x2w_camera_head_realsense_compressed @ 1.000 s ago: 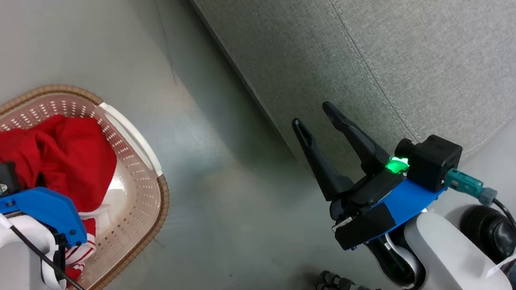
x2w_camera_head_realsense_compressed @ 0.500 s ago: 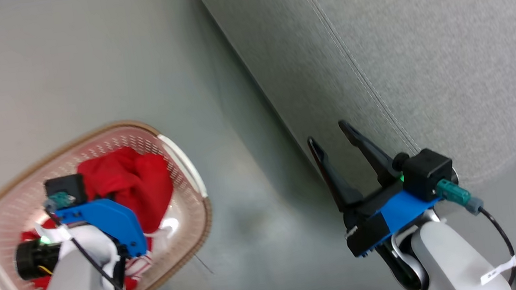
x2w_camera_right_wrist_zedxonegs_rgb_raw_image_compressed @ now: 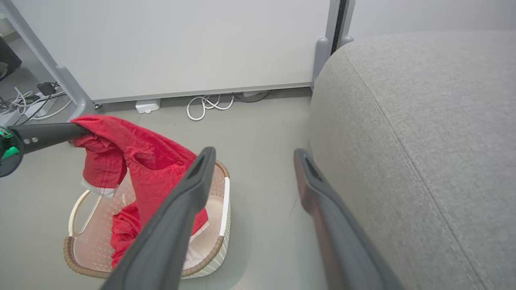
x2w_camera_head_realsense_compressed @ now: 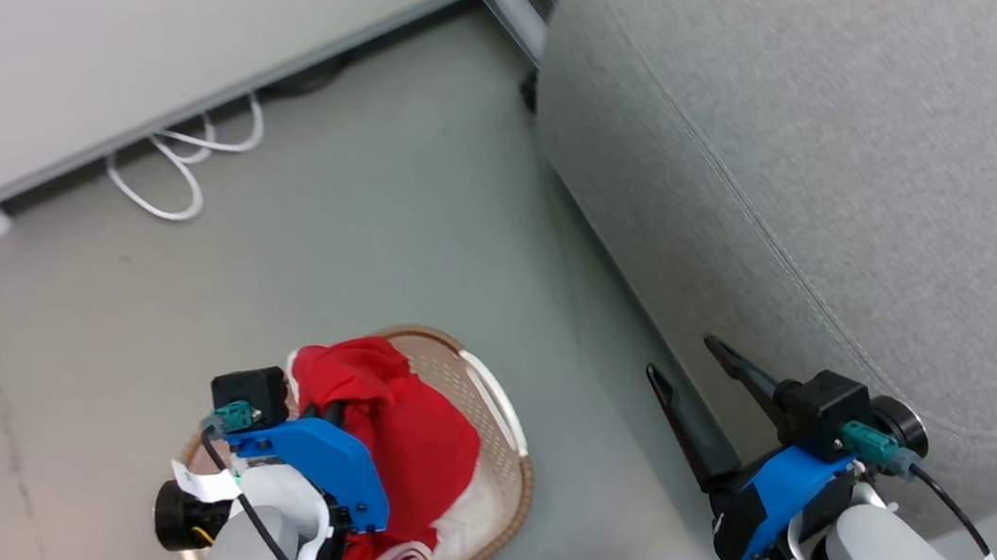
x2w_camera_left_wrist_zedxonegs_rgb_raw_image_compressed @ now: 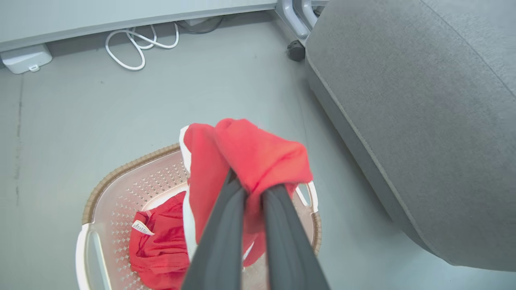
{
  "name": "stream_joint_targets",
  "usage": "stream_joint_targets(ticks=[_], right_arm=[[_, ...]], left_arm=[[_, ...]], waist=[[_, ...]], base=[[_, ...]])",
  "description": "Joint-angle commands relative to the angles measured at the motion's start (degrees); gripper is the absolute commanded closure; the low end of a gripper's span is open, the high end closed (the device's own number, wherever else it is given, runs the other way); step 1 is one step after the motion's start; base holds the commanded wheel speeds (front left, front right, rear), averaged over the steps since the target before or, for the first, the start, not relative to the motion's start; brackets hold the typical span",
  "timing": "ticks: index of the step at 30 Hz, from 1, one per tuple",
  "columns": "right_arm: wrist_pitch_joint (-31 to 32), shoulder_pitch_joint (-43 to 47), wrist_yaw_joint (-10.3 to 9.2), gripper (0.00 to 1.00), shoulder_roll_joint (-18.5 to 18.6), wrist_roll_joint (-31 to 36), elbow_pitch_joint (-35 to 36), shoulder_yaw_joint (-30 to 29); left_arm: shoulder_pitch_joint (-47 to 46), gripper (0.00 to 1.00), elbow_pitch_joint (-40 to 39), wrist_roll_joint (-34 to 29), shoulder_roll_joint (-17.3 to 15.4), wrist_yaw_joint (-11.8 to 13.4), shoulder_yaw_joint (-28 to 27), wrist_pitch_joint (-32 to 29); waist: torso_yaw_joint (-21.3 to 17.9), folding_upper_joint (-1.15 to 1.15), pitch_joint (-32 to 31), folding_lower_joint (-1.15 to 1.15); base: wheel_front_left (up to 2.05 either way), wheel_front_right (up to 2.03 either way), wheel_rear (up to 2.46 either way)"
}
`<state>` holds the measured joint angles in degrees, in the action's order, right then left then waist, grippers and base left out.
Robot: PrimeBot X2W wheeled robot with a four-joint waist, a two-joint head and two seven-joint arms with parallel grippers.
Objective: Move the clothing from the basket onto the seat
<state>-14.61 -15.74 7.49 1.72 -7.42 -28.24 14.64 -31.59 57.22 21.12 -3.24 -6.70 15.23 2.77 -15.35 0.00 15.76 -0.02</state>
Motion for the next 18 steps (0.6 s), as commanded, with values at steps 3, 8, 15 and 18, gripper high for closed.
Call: stream_joint_targets(ticks=[3, 8, 15, 18], right_arm=[[0.86, 1.98, 0.01, 0.0, 0.19, 0.9, -0.23, -0.45], [2.46, 4.5, 0.01, 0.0, 0.18, 1.88, 0.33, -0.69], [4.68, 7.95, 0.01, 0.0, 0.18, 2.26, 1.98, -0.79], [5.43, 9.02, 0.01, 0.0, 0.17, 1.98, 2.97, -0.47]], left_arm=[[-1.1, 1.0, -0.03, 1.39, 0.25, -0.63, 2.38, 0.9], [-0.77, 1.0, -3.76, 6.88, 0.33, -0.89, 9.53, 1.12], [-2.68, 1.0, -7.85, 11.79, 0.29, -0.92, 17.29, 1.72], [-4.27, 1.0, -9.02, 12.98, 0.29, -0.81, 19.52, 1.71]], waist=[[5.39, 0.0, -6.49, 0.02], [7.69, 0.0, -10.57, 0.02], [10.31, 0.0, -15.6, 0.02], [10.94, 0.0, -16.65, 0.02]], base=[[0.0, 0.0, 0.0], [0.0, 0.0, 0.0], [0.0, 0.0, 0.0], [0.0, 0.0, 0.0]])
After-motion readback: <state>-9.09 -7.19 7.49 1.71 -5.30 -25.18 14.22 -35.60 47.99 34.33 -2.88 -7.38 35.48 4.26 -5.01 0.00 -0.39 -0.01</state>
